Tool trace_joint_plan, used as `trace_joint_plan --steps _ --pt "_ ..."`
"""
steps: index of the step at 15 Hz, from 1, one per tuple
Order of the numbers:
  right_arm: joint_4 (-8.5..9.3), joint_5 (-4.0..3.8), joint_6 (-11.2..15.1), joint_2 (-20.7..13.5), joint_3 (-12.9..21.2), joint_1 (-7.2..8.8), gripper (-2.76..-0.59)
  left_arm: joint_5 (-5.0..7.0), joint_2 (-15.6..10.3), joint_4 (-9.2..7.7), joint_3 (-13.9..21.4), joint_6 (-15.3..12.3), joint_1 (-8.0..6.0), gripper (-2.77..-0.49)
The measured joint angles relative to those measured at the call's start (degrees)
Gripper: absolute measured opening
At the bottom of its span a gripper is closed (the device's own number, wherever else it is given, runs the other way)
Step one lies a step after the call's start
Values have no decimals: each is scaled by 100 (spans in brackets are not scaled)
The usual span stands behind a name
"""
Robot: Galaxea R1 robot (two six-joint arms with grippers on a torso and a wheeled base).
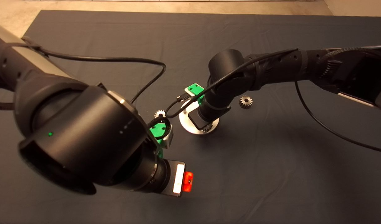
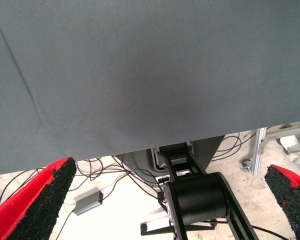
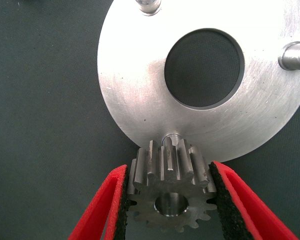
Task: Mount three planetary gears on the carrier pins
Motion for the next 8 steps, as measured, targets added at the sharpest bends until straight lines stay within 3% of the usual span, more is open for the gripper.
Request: trace_joint_plan --steps 8 --pt "-63 0 -6 -28 0 0 -228 1 0 0 2 -2 1 -49"
